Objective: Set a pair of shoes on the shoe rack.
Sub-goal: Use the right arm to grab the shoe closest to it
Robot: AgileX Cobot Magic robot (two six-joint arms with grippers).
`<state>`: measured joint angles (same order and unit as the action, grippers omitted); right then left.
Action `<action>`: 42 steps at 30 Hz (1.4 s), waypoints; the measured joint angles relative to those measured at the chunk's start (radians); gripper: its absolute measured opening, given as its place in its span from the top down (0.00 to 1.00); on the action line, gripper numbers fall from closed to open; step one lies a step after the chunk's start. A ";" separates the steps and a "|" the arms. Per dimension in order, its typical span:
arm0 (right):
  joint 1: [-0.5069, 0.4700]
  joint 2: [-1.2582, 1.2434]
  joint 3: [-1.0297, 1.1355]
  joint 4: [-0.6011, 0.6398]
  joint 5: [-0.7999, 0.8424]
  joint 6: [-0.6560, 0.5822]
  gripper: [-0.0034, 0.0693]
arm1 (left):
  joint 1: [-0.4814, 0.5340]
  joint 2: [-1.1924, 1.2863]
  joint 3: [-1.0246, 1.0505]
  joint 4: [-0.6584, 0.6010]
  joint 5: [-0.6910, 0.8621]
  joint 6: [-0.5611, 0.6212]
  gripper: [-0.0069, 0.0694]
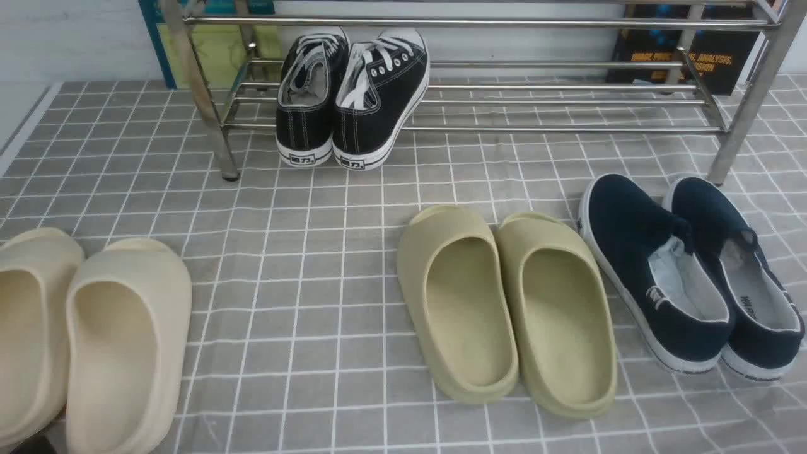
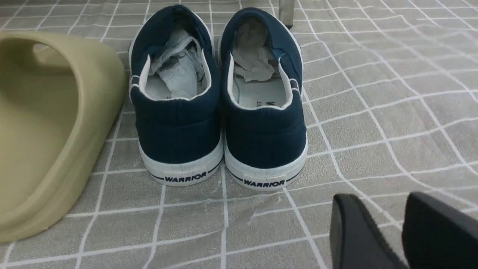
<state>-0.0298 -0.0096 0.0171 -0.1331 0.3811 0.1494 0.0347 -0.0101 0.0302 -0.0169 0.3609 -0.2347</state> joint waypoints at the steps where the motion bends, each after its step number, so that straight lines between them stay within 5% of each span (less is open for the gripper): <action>1: 0.000 0.000 0.000 -0.004 0.000 0.000 0.62 | 0.000 0.000 0.000 0.000 0.000 0.000 0.89; 27: 0.000 0.000 0.000 0.053 0.000 0.000 0.62 | 0.000 0.000 0.000 0.000 0.000 0.000 0.88; 31: 0.000 0.000 0.000 0.152 0.000 0.010 0.62 | 0.000 0.000 0.000 0.000 0.000 0.000 0.88; 38: 0.000 0.000 0.002 0.609 0.012 0.256 0.62 | 0.000 0.000 0.000 0.000 0.000 0.000 0.88; 42: 0.000 0.000 0.007 0.737 0.011 0.310 0.62 | 0.000 0.000 0.000 0.000 0.000 0.000 0.87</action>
<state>-0.0298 -0.0096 0.0236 0.6043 0.3923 0.4593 0.0347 -0.0101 0.0302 -0.0169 0.3609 -0.2347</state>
